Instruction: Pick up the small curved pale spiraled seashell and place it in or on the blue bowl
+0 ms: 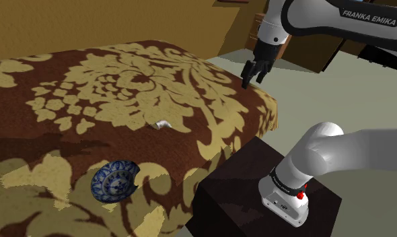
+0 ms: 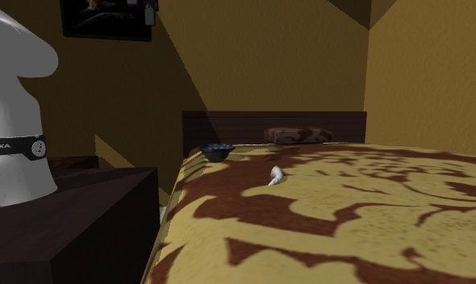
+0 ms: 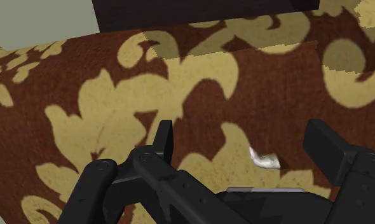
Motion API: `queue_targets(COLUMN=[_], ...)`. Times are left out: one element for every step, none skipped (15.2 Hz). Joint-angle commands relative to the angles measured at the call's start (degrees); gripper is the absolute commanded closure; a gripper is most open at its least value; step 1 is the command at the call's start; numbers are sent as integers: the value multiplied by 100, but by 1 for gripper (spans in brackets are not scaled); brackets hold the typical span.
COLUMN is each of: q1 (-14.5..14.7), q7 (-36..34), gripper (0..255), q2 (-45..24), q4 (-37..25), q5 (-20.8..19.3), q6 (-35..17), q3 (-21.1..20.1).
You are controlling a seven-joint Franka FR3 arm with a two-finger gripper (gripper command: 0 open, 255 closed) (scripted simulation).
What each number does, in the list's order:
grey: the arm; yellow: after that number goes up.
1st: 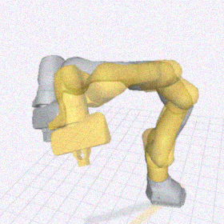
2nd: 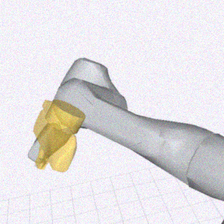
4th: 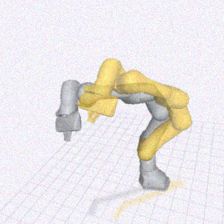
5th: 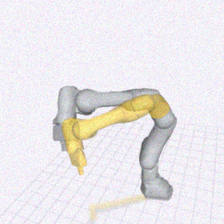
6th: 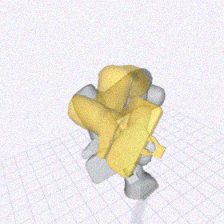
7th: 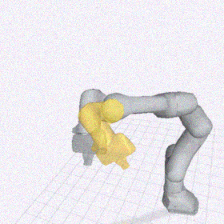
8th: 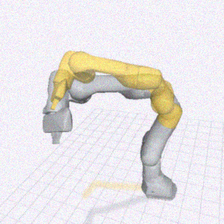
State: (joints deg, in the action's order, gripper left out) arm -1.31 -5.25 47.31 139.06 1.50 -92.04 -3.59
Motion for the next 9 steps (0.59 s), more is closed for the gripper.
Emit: queue_targets(q1=[0, 21, 42, 61, 79, 96, 112, 127, 142], q7=[0, 53, 104, 154, 203, 250, 295, 338, 379], gripper=[0, 0, 0, 0, 0, 0, 0, 0, 0], q2=[0, -177, -360, -548, -741, -939, -1142, -1348, -1557], q4=[0, 23, 37, 44, 43, 34, 17, -7, -40], q5=[0, -14, -29, -44, -60, -77, -96, -116, -138], q6=[0, -186, -370, -552, -731, -907, -1080, -1248, -1413], q3=[0, -15, -30, -47, -65, -83, -103, -123, -144])
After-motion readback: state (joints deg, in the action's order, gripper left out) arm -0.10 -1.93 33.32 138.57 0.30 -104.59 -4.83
